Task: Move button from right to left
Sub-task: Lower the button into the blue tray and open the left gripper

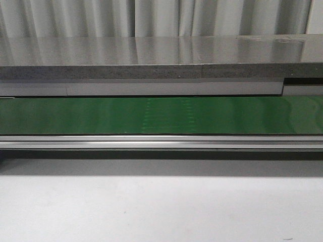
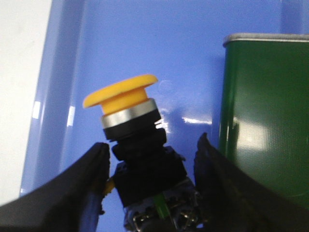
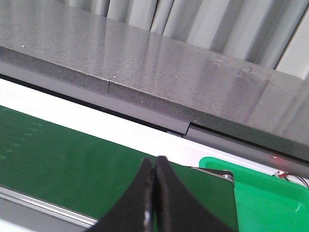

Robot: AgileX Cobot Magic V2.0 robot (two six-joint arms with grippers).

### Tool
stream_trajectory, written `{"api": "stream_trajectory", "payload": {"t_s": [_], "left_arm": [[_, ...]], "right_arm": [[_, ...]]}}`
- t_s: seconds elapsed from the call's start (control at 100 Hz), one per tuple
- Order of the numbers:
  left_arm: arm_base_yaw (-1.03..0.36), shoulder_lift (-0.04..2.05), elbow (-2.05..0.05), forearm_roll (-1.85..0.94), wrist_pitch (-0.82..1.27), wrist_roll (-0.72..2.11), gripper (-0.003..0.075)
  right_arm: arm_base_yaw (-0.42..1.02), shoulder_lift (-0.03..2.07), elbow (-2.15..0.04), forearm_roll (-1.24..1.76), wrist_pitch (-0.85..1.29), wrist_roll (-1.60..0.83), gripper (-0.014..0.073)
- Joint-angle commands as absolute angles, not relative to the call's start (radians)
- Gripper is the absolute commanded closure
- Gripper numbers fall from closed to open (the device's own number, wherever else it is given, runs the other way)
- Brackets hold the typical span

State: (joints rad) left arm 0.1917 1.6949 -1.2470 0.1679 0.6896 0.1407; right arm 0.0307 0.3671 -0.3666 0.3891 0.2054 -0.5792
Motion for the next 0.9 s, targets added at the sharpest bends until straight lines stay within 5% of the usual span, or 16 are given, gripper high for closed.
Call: {"api": "stream_trajectory", "payload": {"t_s": [0.0, 0.89], "left_arm": [[0.193, 1.701, -1.277, 0.175, 0.635, 0.143, 0.0466], [0.193, 1.832, -1.28, 0.224, 0.554, 0.143, 0.0462]], "right_arm": [[0.032, 0.373, -0.391, 0.402, 0.126, -0.585, 0.0652], [0.032, 0.373, -0.391, 0.402, 0.126, -0.585, 0.0652]]}}
